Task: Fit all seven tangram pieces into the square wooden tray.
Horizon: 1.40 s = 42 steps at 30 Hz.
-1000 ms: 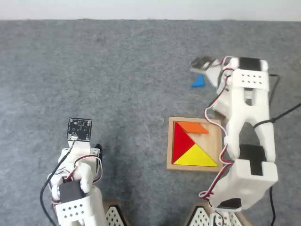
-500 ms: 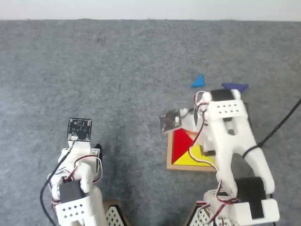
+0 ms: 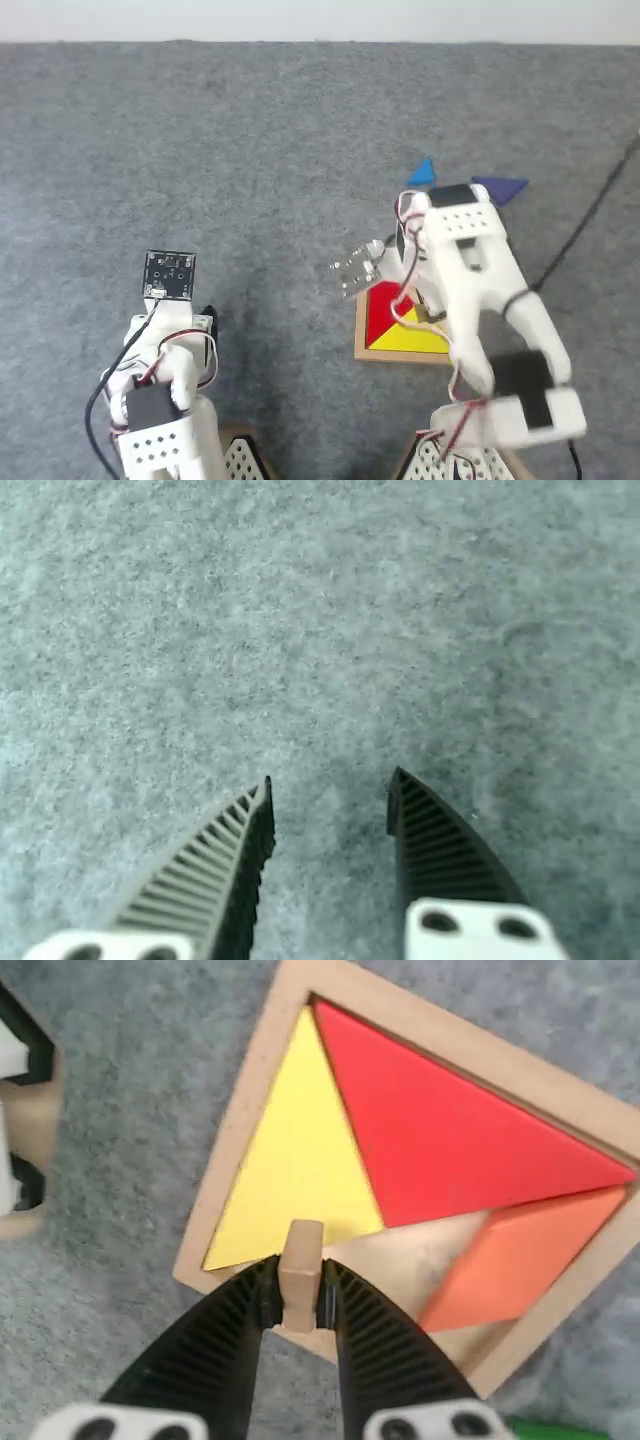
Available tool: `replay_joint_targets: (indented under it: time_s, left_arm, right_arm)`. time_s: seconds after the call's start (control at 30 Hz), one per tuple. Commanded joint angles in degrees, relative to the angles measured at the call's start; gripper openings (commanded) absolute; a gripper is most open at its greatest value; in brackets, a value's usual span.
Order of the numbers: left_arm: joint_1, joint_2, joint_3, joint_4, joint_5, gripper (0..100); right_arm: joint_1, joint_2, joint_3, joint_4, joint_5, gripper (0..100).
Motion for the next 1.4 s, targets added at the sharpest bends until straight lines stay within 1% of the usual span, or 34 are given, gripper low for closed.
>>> replay_joint_targets:
  time_s: [0.0,0.1,0.23,0.3,0.5,0.63,0.73,0.8,0.9,1.0,1.1,1.2,1.3,1.37]
  left_arm:
    - [0.35,-1.14,-0.84,0.35,0.70,18]
    - [0.35,-1.14,-0.84,0.35,0.70,18]
    - [0.35,-1.14,-0.84,0.35,0.70,18]
    - [0.35,-1.14,-0.84,0.35,0.70,18]
    - [0.35,-1.14,-0.84,0.35,0.70,18]
    - [0.35,-1.14,-0.84,0.35,0.70,18]
    - [0.35,-1.14,-0.84,0.35,0.70,18]
    - [0.35,-1.14,-0.84,0.35,0.70,18]
    - [0.35,-1.14,-0.84,0.35,0.70,18]
    - [0.35,-1.14,-0.84,0.35,0.70,18]
    - [0.35,-1.14,-0.84,0.35,0.70,18]
    - [0.35,-1.14,-0.84,0.35,0.70,18]
    - [0.35,-1.14,-0.84,0.35,0.70,18]
    - [0.35,-1.14,-0.84,0.35,0.70,18]
  right_arm:
    - [0.66,6.20,-10.11,4.97,-2.81,1.1]
    - [1.45,10.68,-15.12,6.99,-3.34,1.2]
    - [1.80,12.97,-16.97,6.55,-5.54,2.8]
    - [1.45,13.58,-16.79,6.55,-5.54,5.8]
    - [1.45,13.85,-16.97,6.55,-5.54,18.8]
    - [1.80,13.49,-17.05,5.32,-5.89,23.2]
    - [1.80,13.49,-17.05,2.59,-10.37,23.6]
    - [1.89,13.41,-17.05,2.07,-11.69,23.5]
    - [4.88,10.68,-17.05,2.59,-13.10,23.5]
    - [11.03,5.58,-16.18,1.01,-15.47,23.5]
    - [15.25,1.89,-12.40,-1.01,-15.82,23.5]
    - [15.78,-0.22,-4.84,-5.05,-16.97,23.5]
    - [15.60,-1.89,3.96,-14.46,-23.30,23.4]
    - [15.69,-3.56,9.67,-20.79,-26.11,23.4]
